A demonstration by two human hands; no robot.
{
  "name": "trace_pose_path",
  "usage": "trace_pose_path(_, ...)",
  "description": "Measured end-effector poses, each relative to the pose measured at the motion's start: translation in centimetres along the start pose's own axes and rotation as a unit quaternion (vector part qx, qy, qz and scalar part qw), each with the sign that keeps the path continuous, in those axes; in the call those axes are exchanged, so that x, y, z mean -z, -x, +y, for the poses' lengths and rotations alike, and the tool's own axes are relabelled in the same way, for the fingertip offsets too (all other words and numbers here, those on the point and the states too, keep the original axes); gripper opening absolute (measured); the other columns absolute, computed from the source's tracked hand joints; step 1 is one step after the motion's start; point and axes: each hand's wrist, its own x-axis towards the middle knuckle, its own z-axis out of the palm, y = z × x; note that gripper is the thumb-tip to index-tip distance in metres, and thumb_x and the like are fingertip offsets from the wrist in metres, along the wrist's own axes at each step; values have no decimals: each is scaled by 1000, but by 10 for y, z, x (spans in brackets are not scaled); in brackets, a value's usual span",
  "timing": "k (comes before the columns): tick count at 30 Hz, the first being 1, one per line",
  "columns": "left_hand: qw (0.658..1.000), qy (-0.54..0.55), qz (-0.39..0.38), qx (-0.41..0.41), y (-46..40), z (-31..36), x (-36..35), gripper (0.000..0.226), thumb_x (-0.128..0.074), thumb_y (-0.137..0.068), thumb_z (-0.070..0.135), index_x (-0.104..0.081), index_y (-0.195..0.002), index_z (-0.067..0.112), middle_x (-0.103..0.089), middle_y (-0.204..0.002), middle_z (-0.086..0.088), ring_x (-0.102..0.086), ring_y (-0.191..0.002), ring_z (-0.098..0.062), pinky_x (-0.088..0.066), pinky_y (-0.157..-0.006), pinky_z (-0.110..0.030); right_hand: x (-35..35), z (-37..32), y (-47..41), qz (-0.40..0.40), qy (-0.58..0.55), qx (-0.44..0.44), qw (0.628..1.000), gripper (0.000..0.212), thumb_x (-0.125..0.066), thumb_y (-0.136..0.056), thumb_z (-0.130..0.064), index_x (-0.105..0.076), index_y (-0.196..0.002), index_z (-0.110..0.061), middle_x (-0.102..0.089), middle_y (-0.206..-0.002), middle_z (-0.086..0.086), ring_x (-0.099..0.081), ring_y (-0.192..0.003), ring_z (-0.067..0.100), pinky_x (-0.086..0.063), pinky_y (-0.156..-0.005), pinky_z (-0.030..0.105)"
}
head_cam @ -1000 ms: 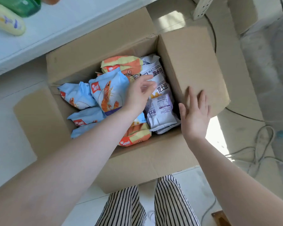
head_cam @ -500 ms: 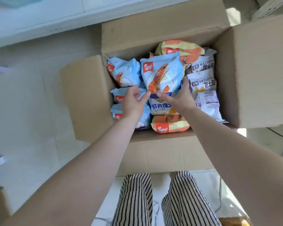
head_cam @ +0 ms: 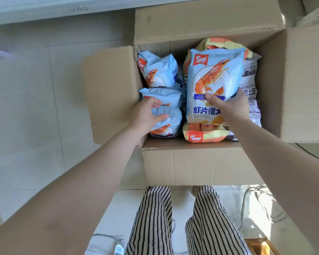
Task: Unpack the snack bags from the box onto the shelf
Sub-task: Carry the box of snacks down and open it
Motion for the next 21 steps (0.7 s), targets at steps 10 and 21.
trace_pose_path(10, 952, -272, -117, -76, -19, -5, 2, 80, -83, -62, 51, -50, -132, 29, -46, -132, 2, -40, -125, -21, -35, -102, -35, 3, -3, 7, -3, -9, 16, 1000, 78, -86, -57, -59, -58, -118, -19, -70, -104, -8, -70, -93, 14, -60, -81, 43)
trace_pose_path(21, 950, -283, -78, -106, -32, 24, 26, 52, -74, -78, 45, -63, -122, 20, -65, -114, -5, -57, -110, -27, -38, -75, -29, 27, -3, 7, -23, -20, 45, 999, 78, -87, -53, -58, -61, -117, -21, -72, -107, -6, -71, -94, 14, -60, -81, 44)
